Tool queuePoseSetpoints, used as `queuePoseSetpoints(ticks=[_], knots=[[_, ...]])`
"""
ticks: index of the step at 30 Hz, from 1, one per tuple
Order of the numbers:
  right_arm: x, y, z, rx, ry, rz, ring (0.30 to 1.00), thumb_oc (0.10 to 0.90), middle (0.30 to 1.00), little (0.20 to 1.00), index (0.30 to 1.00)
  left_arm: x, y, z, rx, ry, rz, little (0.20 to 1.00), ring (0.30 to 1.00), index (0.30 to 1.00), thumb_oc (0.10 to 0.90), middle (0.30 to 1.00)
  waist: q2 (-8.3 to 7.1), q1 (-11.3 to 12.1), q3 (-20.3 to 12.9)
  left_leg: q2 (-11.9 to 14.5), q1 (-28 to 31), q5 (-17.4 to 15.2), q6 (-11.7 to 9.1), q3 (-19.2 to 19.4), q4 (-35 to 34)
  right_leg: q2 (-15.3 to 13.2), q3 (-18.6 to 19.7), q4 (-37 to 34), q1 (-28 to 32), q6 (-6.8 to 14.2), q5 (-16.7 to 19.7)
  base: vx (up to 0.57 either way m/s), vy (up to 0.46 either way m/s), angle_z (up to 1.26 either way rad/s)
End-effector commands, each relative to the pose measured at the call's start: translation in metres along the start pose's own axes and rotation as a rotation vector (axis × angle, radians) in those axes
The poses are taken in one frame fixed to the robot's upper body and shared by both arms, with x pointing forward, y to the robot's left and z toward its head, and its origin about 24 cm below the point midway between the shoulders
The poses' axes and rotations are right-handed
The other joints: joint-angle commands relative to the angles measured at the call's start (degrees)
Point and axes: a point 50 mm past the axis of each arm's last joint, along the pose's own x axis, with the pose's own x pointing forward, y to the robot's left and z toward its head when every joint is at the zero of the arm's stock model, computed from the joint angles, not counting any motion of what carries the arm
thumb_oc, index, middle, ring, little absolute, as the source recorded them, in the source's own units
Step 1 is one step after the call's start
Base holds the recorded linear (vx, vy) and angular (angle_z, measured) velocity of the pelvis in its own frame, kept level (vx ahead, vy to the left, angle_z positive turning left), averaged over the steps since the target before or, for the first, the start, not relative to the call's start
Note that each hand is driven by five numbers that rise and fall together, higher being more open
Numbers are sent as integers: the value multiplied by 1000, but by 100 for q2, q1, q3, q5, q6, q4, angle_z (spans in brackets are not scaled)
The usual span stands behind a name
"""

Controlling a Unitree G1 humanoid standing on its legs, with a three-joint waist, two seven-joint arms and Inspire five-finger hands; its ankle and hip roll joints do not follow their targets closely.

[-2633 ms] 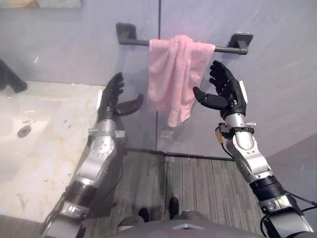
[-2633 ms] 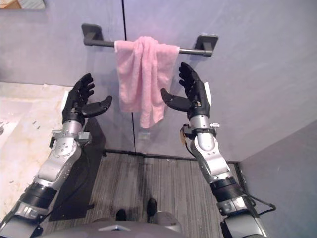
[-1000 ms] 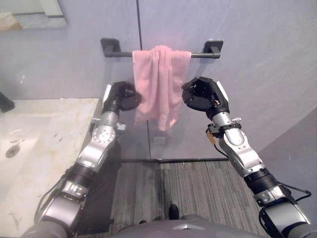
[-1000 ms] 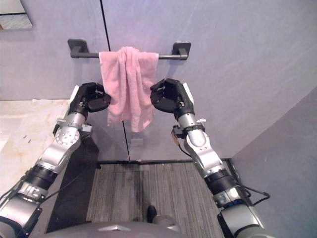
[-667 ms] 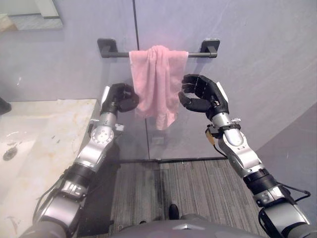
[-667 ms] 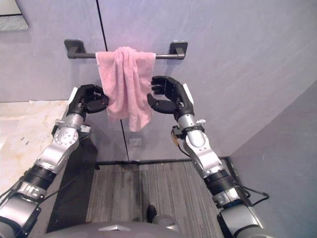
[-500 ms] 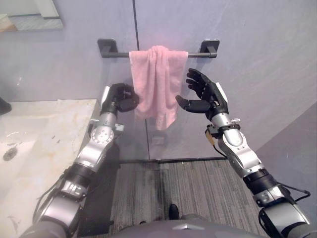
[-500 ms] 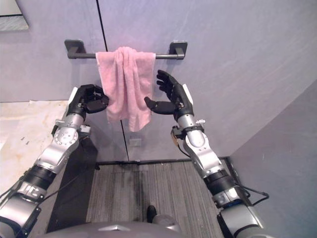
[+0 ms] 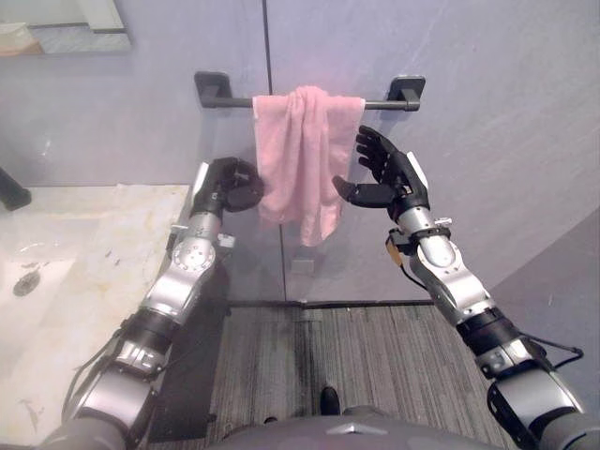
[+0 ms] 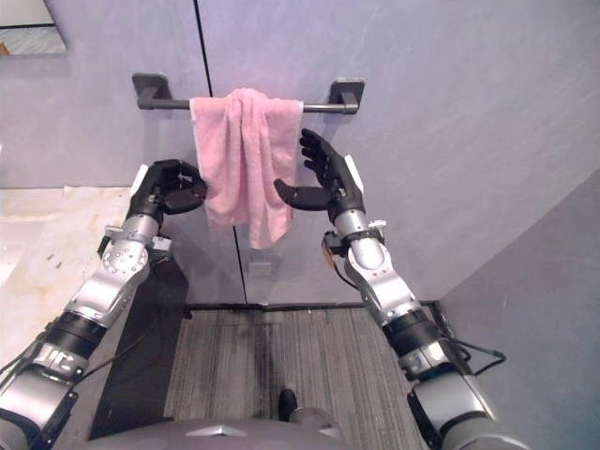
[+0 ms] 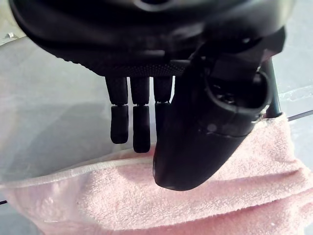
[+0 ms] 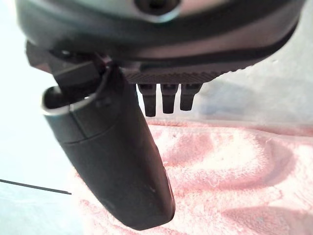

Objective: Organize the bathroom.

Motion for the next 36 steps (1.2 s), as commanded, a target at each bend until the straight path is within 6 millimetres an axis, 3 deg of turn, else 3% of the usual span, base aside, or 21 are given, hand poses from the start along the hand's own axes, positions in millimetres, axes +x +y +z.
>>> queuePoseSetpoints(ticks=[1, 6, 7, 8, 9, 10, 11, 20, 21, 22, 24, 25, 36], knots=[[32, -8, 51, 42, -220, -51, 900, 800, 900, 900, 900, 31, 7, 56, 35, -248, 15, 300, 300, 300, 400, 300, 20, 63, -580, -212, -185, -292, 129, -21, 2, -97, -400, 50, 374, 372, -631, 10, -6, 4], [40, -17, 58, 40, -230, -107, 900, 800, 900, 900, 900, 33, 5, 60, 33, -255, 2, 300, 300, 300, 400, 300, 14, 122, -576, -208, -211, -282, 119, -54, 2, -97, -448, 57, 370, 361, -638, 0, 0, 0], [40, -18, 58, 47, -233, -115, 844, 762, 844, 844, 844, 32, 5, 60, 35, -255, 2, 300, 300, 300, 400, 300, 15, 123, -569, -207, -210, -284, 123, -55, 2, -96, -444, 58, 374, 357, -642, 0, 0, 0], [38, -21, 57, 47, -237, -133, 512, 541, 512, 512, 512, 31, 5, 59, 37, -253, 1, 300, 300, 300, 400, 300, 17, 126, -563, -209, -210, -286, 127, -68, 2, -99, -445, 64, 372, 358, -643, 0, 0, 0], [38, -21, 57, 45, -237, -136, 472, 515, 472, 472, 472, 31, 5, 59, 38, -253, 1, 300, 300, 300, 400, 300, 17, 126, -563, -208, -209, -286, 127, -69, 2, -99, -446, 65, 373, 359, -643, 0, 0, 0], [37, -21, 57, 42, -240, -143, 342, 428, 342, 342, 342, 31, 6, 58, 39, -251, 3, 300, 300, 300, 400, 300, 18, 124, -560, -208, -204, -288, 127, -68, 2, -101, -446, 64, 376, 361, -642, 0, 0, 0], [36, -21, 57, 44, -243, -146, 300, 400, 300, 300, 300, 31, 7, 58, 39, -250, 6, 300, 300, 300, 400, 300, 19, 116, -559, -209, -200, -295, 130, -64, 2, -98, -436, 62, 380, 361, -647, 0, 0, 0], [18, -18, 42, 51, -239, -138, 300, 400, 300, 300, 300, 29, 16, 55, 33, -250, 60, 305, 305, 305, 403, 305, 60, -1, -541, -201, -173, -292, 137, 35, 2, -99, -365, 82, 360, 376, -641, 0, 0, 0], [16, -16, 39, 48, -229, -127, 300, 400, 300, 300, 300, 30, 18, 55, 29, -249, 85, 491, 491, 491, 527, 491, 65, -25, -545, -203, -166, -285, 134, 51, 2, -99, -358, 84, 356, 383, -633, 0, 0, 0], [15, -15, 39, 48, -228, -125, 300, 400, 300, 300, 300, 30, 18, 55, 31, -253, 91, 491, 491, 491, 527, 491, 66, -30, -545, -204, -165, -283, 133, 53, 2, -99, -357, 85, 355, 384, -632, 0, 0, 0], [15, -14, 37, 46, -220, -115, 300, 400, 300, 300, 300, 32, 20, 58, 30, -262, 110, 862, 862, 862, 775, 862, 83, -45, -536, -198, -167, -268, 122, 67, 2, -108, -362, 93, 348, 382, -634, 0, 0, 0], [14, -13, 36, 43, -217, -110, 300, 400, 300, 300, 300, 33, 17, 61, 28, -269, 108, 900, 900, 900, 800, 900, 88, -51, -522, -203, -165, -263, 122, 59, 2, -108, -361, 99, 349, 379, -640, 0, 0, 0], [10, -19, 33, 34, -213, -107, 300, 400, 300, 300, 300, 41, -5, 78, -8, -292, 35, 900, 900, 900, 800, 900, 24, -82, -489, -219, -213, -264, 143, 17, 2, -127, -373, 70, 328, 411, -618, 0, 0, 0]])
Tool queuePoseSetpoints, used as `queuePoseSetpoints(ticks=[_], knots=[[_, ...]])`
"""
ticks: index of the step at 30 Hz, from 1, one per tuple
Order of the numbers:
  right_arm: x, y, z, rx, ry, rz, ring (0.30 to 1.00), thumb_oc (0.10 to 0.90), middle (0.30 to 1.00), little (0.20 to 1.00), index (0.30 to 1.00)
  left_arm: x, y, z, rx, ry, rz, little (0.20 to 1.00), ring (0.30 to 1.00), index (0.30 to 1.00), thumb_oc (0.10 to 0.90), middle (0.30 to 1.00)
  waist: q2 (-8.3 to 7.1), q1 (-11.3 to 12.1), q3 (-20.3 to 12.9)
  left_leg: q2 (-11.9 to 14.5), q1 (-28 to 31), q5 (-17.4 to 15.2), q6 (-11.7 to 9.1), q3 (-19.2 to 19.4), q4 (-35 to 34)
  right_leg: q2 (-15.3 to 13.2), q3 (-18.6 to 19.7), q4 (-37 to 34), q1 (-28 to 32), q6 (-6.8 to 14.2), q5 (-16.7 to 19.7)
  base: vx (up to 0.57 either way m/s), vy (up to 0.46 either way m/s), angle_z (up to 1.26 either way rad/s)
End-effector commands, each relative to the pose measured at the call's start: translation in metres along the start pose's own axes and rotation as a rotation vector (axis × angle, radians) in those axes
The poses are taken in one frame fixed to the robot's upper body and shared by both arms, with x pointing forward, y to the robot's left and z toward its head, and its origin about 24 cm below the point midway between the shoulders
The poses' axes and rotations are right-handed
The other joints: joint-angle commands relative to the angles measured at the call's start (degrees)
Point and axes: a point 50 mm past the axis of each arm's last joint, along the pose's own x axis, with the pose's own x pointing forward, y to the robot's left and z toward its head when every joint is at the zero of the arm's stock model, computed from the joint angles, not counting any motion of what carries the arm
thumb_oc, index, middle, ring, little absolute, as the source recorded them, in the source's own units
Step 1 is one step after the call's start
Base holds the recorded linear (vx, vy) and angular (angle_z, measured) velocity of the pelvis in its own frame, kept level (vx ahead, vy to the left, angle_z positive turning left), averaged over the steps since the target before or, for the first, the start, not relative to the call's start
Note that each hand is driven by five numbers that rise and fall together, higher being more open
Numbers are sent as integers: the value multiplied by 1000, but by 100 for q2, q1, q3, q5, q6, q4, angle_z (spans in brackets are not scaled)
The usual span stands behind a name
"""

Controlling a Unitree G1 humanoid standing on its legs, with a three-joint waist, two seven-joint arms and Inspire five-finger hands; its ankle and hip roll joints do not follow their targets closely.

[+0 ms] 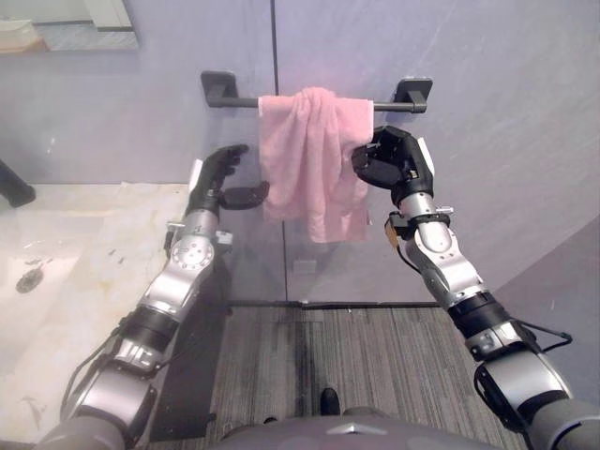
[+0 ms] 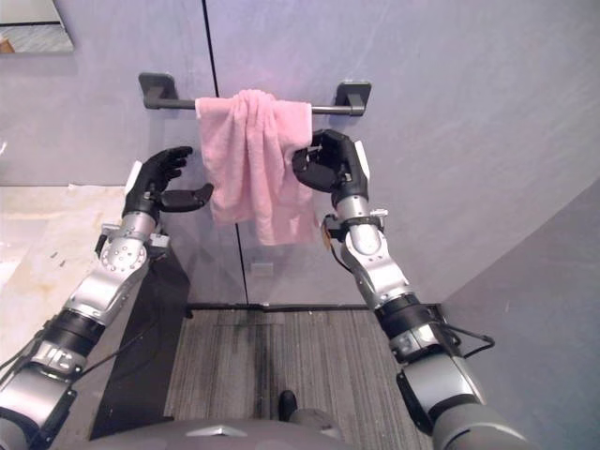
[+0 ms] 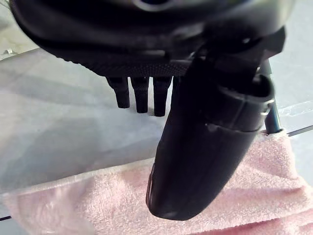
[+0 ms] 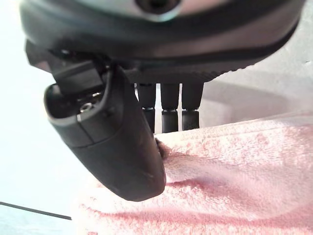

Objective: Organize the bathroom.

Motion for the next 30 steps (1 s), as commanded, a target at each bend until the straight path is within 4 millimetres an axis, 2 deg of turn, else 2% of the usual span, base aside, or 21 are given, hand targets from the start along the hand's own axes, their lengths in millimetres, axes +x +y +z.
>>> queuePoseSetpoints(ticks=[1, 12, 14, 15, 16, 18, 19, 20, 25, 26, 30], knots=[[1, -12, 26, 7, -168, -2, 300, 400, 300, 300, 300, 40, -11, 74, -22, -270, -10, 900, 900, 900, 800, 900, 38, -72, -478, -202, -204, -261, 131, 33, 1, -105, -351, 47, 320, 429, -639, 0, 0, 0], [3, -8, 24, 0, -152, 31, 300, 400, 300, 300, 300, 48, -19, 77, -70, -241, -105, 900, 900, 900, 800, 900, 68, -184, -493, -201, -203, -253, 134, 117, 1, -97, -263, 68, 281, 447, -622, 0, 0, 0], [3, -8, 23, -3, -146, 38, 300, 400, 300, 300, 300, 50, -20, 79, -67, -237, -106, 578, 578, 578, 585, 578, 78, -206, -499, -199, -196, -263, 137, 133, 1, -98, -248, 66, 279, 451, -625, 0, 0, 0], [3, -8, 23, -1, -144, 41, 300, 400, 300, 300, 300, 50, -19, 78, -70, -231, -112, 552, 552, 552, 568, 552, 83, -216, -499, -197, -193, -265, 139, 145, 1, -95, -238, 68, 275, 452, -625, 0, 0, 0], [3, -7, 23, -1, -142, 41, 300, 400, 300, 300, 300, 50, -20, 77, -67, -226, -116, 324, 324, 324, 416, 324, 85, -224, -498, -195, -191, -265, 139, 154, 1, -95, -232, 68, 275, 452, -624, 0, 0, 0], [2, -7, 21, -1, -140, 42, 300, 400, 300, 300, 300, 50, -19, 76, -68, -219, -125, 321, 321, 321, 414, 321, 90, -228, -502, -194, -194, -261, 138, 157, 1, -92, -219, 71, 268, 454, -621, 0, 0, 0], [2, -8, 21, 0, -139, 45, 300, 400, 300, 300, 300, 51, -19, 74, -75, -212, -133, 415, 415, 415, 477, 415, 94, -239, -499, -195, -195, -265, 139, 166, 1, -90, -211, 74, 263, 456, -625, 0, 0, 0], [2, -8, 21, 0, -138, 46, 300, 400, 300, 300, 300, 51, -19, 74, -76, -211, -137, 469, 469, 469, 513, 469, 97, -243, -499, -193, -194, -266, 139, 172, 1, -91, -210, 75, 261, 457, -626, 0, 0, 0], [3, -4, 21, -2, -135, 51, 300, 400, 300, 300, 300, 51, -22, 73, -89, -191, -179, 444, 444, 444, 496, 444, 107, -249, -491, -194, -182, -276, 147, 194, 1, -91, -196, 84, 262, 459, -630, 0, 5, -5], [3, -4, 21, -2, -135, 51, 300, 400, 300, 300, 300, 51, -23, 73, -87, -192, -181, 300, 300, 300, 400, 300, 109, -248, -488, -194, -183, -275, 148, 194, 1, -92, -197, 86, 261, 458, -631, 0, 0, 0], [4, -4, 20, -3, -131, 49, 300, 400, 300, 300, 300, 52, -23, 74, -62, -198, -180, 300, 300, 300, 400, 300, 106, -240, -478, -195, -181, -282, 148, 184, 1, -96, -197, 84, 267, 465, -634, 0, 1, -1]])
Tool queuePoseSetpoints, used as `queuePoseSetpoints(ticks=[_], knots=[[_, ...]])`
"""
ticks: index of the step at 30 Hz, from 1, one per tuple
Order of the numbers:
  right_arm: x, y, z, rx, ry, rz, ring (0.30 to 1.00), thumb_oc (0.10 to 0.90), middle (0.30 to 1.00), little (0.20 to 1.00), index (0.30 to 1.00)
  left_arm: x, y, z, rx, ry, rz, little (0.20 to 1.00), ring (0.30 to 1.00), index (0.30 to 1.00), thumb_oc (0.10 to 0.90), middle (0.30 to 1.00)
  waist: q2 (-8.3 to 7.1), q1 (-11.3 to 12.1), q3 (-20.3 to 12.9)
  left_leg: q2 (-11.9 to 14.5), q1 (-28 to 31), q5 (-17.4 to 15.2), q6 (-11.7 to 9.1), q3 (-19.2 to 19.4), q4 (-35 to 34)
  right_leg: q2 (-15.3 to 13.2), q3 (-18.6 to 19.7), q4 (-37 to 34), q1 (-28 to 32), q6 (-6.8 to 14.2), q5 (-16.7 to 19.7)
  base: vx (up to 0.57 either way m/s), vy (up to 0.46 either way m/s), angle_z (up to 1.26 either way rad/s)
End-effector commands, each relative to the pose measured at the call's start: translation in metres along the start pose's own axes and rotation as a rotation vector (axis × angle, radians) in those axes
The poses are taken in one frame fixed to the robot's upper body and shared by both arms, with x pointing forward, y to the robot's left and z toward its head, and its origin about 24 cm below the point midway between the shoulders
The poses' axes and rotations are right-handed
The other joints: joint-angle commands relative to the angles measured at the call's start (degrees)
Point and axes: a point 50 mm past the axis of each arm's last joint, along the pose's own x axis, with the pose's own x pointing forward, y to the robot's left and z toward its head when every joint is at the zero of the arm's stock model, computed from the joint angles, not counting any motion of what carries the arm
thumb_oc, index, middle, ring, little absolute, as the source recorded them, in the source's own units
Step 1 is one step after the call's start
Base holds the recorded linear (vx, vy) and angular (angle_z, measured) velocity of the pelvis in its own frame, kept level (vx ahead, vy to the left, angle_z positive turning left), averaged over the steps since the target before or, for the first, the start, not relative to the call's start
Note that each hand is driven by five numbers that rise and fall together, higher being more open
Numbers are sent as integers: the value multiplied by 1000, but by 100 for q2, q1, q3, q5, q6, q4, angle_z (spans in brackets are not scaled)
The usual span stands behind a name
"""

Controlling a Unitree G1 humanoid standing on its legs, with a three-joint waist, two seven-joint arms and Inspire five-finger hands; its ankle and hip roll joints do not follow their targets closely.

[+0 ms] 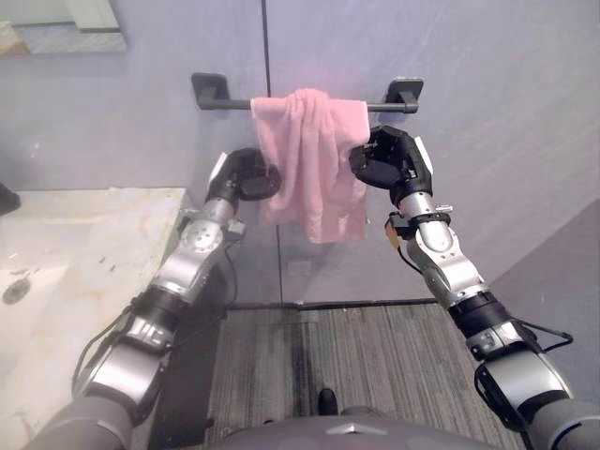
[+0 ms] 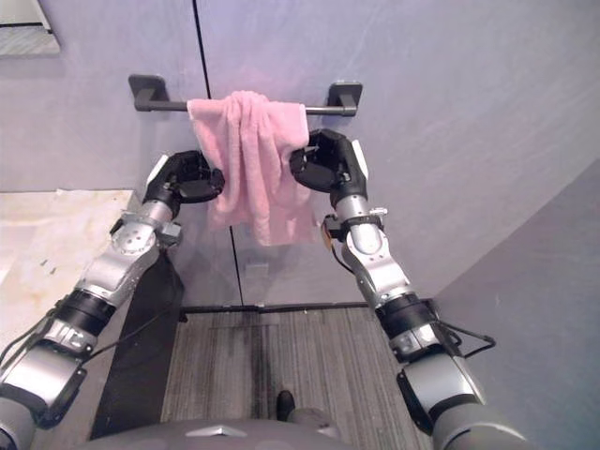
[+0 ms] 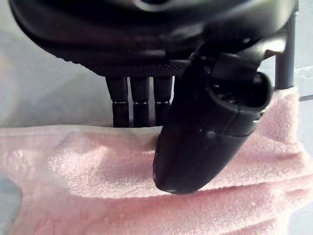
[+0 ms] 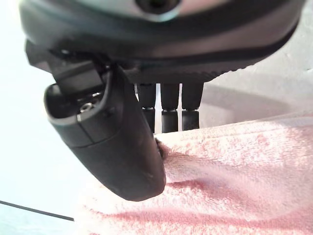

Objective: Organize the bathroom.

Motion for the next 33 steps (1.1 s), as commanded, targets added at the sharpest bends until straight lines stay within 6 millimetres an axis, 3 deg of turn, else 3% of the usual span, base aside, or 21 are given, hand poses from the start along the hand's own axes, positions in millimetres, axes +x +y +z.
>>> queuePoseSetpoints(ticks=[1, 2, 3, 5, 6, 12, 17, 25, 33], knots=[[2, -6, 18, -4, -126, 11, 300, 400, 300, 300, 300, 30, 3, 62, 58, -223, 31, 305, 305, 305, 403, 305, 170, -67, -420, -166, -185, -252, 107, 86, -4, -75, -266, 88, 289, 437, -657, 0, 0, 0], [2, -6, 18, -4, -126, 11, 300, 400, 300, 300, 300, 30, 3, 62, 58, -223, 31, 305, 305, 305, 403, 305, 170, -67, -420, -166, -185, -252, 107, 86, -4, -75, -266, 88, 289, 437, -657, 0, 0, 0], [1, -7, 17, -6, -123, 12, 300, 400, 300, 300, 300, 30, 6, 60, 58, -215, 46, 479, 479, 479, 519, 479, 168, -64, -415, -166, -186, -250, 110, 91, -4, -77, -276, 91, 291, 435, -667, 0, 0, 0], [0, -8, 16, -6, -122, 13, 300, 400, 300, 300, 300, 30, 6, 58, 58, -215, 51, 328, 328, 328, 419, 328, 166, -68, -416, -167, -187, -246, 109, 95, -4, -77, -274, 92, 290, 433, -665, 0, 0, 0], [0, -8, 16, -6, -122, 10, 300, 400, 300, 300, 300, 29, 7, 58, 60, -215, 55, 302, 302, 302, 402, 302, 164, -55, -410, -169, -190, -248, 112, 84, -4, -75, -276, 92, 291, 430, -669, 0, 0, 0], [-2, -10, 14, 0, -122, -8, 300, 400, 300, 300, 300, 26, 13, 58, 68, -232, 114, 300, 300, 300, 400, 300, 145, -22, -406, -169, -186, -251, 113, 70, -4, -82, -289, 88, 303, 434, -668, 0, 0, 0], [-9, -20, 10, 42, -120, -96, 300, 400, 300, 300, 300, 16, 31, 50, 25, -253, 250, 300, 300, 300, 400, 300, 133, 24, -400, -174, -189, -248, 118, 58, -4, -87, -309, 95, 303, 421, -679, 0, 0, 0], [-29, -31, -8, 179, -87, -354, 300, 400, 300, 300, 300, -4, 40, 32, -41, -270, 433, 300, 300, 300, 400, 300, 166, 45, -352, -185, -162, -254, 145, 50, -4, -82, -282, 135, 302, 398, -696, 0, 0, 0], [-45, -22, -26, 345, -24, -587, 300, 400, 300, 300, 300, -8, 26, 25, -130, -259, 486, 300, 300, 300, 400, 300, 201, 16, -328, -193, -142, -259, 173, 66, -4, -82, -233, 150, 296, 382, -692, 0, 0, 0]])
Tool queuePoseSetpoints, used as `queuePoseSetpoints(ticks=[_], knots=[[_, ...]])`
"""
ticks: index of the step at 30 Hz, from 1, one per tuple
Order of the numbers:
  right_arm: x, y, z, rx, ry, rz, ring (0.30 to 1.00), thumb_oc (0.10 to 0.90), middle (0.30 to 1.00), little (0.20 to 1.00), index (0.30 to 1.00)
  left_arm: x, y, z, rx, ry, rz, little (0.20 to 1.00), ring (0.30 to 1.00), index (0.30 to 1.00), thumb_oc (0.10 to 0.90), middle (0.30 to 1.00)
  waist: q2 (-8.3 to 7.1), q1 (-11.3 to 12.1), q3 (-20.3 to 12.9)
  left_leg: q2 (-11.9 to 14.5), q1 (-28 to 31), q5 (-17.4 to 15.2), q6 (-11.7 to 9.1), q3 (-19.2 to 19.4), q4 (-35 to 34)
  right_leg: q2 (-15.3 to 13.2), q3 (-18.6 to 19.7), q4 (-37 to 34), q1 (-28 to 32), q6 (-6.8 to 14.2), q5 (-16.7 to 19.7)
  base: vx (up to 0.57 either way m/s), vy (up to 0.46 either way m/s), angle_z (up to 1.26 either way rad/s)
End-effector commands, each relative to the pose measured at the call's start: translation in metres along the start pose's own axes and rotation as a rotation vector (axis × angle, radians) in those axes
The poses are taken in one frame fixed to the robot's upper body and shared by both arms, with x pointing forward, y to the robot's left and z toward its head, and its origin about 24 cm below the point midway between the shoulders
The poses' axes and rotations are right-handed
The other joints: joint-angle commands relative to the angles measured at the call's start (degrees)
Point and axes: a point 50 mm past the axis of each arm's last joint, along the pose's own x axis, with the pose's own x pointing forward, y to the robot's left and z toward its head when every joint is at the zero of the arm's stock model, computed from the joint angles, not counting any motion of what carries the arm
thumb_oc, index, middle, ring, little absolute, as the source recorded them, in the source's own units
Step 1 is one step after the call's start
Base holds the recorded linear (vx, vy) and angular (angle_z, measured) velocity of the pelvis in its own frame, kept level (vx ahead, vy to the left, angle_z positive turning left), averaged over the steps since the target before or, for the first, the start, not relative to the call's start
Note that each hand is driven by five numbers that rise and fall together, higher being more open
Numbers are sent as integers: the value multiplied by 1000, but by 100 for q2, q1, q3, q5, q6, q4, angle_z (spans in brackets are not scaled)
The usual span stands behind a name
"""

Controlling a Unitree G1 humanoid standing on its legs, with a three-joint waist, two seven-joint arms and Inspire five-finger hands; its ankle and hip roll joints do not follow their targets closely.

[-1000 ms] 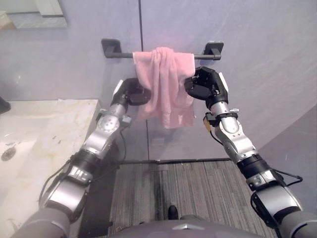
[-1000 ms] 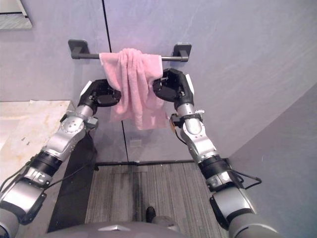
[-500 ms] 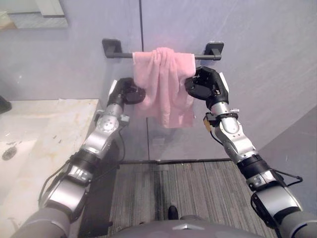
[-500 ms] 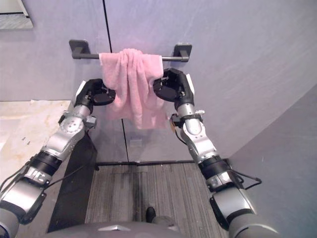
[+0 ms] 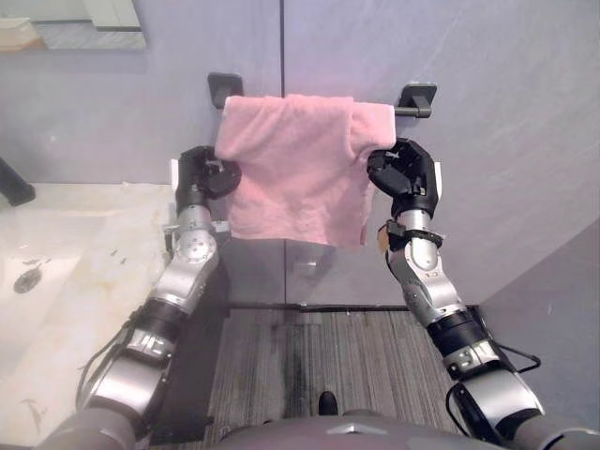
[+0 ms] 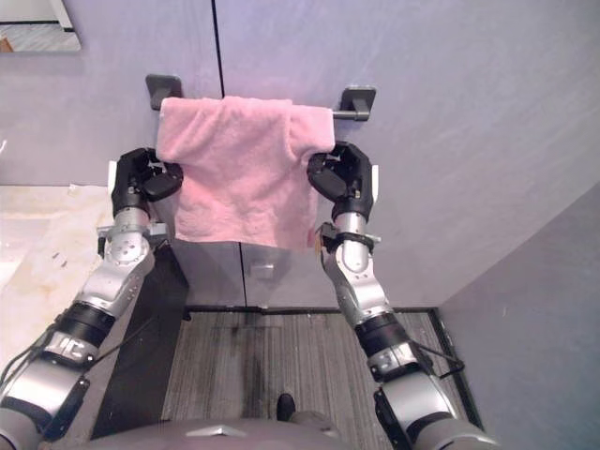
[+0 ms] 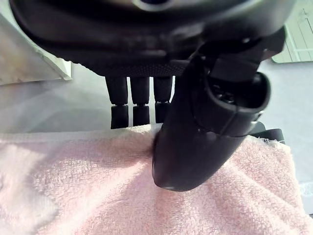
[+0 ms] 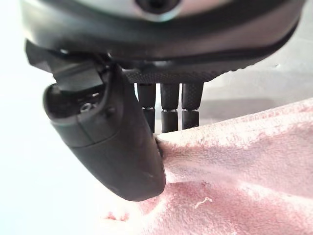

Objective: Organize the bathroom.

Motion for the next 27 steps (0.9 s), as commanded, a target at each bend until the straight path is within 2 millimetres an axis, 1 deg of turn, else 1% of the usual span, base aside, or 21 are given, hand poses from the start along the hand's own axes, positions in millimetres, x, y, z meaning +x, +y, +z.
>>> queuePoseSetpoints(ticks=[1, 3, 4, 6, 9, 11, 16, 18, 22, 27], knots=[[-11, -40, 3, 84, -48, -263, 300, 400, 300, 300, 300, 9, -8, 41, -103, -210, 15, 300, 300, 300, 400, 300, 230, -182, -308, -188, -160, -257, 180, 94, -3, -69, -205, 150, 268, 381, -689, 0, 0, 0], [-13, -41, 0, 137, -39, -328, 300, 400, 300, 300, 300, 9, -11, 39, -110, -201, 11, 300, 300, 300, 400, 300, 239, -193, -304, -191, -153, -261, 184, 104, -3, -68, -195, 143, 272, 380, -679, 0, 0, 0], [-15, -43, -2, 176, -31, -404, 300, 400, 300, 300, 300, 8, -13, 37, -121, -195, 6, 300, 300, 300, 400, 300, 250, -202, -305, -192, -151, -262, 185, 118, -3, -69, -185, 145, 269, 379, -677, 0, 0, 0], [-18, -41, -5, 215, -16, -472, 300, 400, 300, 300, 300, 8, -16, 38, -128, -185, -1, 300, 300, 300, 400, 300, 272, -210, -318, -194, -149, -266, 191, 133, -3, -67, -176, 142, 266, 377, -671, 0, 0, 0], [-19, -37, -7, 241, -8, -517, 300, 400, 300, 300, 300, 10, -19, 39, -136, -182, -7, 300, 300, 300, 400, 300, 290, -212, -320, -200, -153, -263, 193, 141, -3, -68, -174, 142, 257, 374, -663, 0, 0, 0], [-21, -34, -8, 278, -1, -580, 300, 400, 300, 300, 300, 10, -22, 39, -136, -179, -16, 300, 300, 300, 400, 300, 306, -204, -338, -208, -161, -259, 197, 138, -3, -67, -161, 133, 254, 370, -655, 0, 0, 0], [-23, -31, -12, 336, 34, -657, 300, 400, 300, 300, 300, 13, -22, 39, -140, -174, -21, 300, 300, 300, 400, 300, 335, -195, -369, -214, -177, -252, 193, 147, -3, -73, -154, 117, 243, 373, -632, 0, 0, 0], [-24, -29, -14, 341, 52, -678, 300, 400, 300, 300, 300, 13, -23, 38, -141, -174, -22, 300, 300, 300, 400, 300, 342, -190, -376, -221, -188, -249, 197, 140, -3, -74, -152, 105, 238, 371, -623, 0, 0, 0], [-29, -35, -22, 363, 99, -757, 300, 400, 300, 300, 300, 13, -22, 36, -145, -167, -22, 300, 300, 300, 400, 300, 346, -187, -395, -222, -216, -242, 198, 142, -3, -75, -151, 107, 210, 374, -611, 0, 0, 0], [-34, -39, -29, 307, 136, -786, 300, 400, 300, 300, 300, 14, -23, 36, -143, -161, -29, 300, 300, 300, 400, 300, 349, -203, -407, -224, -228, -240, 203, 140, -3, -73, -145, 102, 203, 377, -603, -8, 1, 0]])
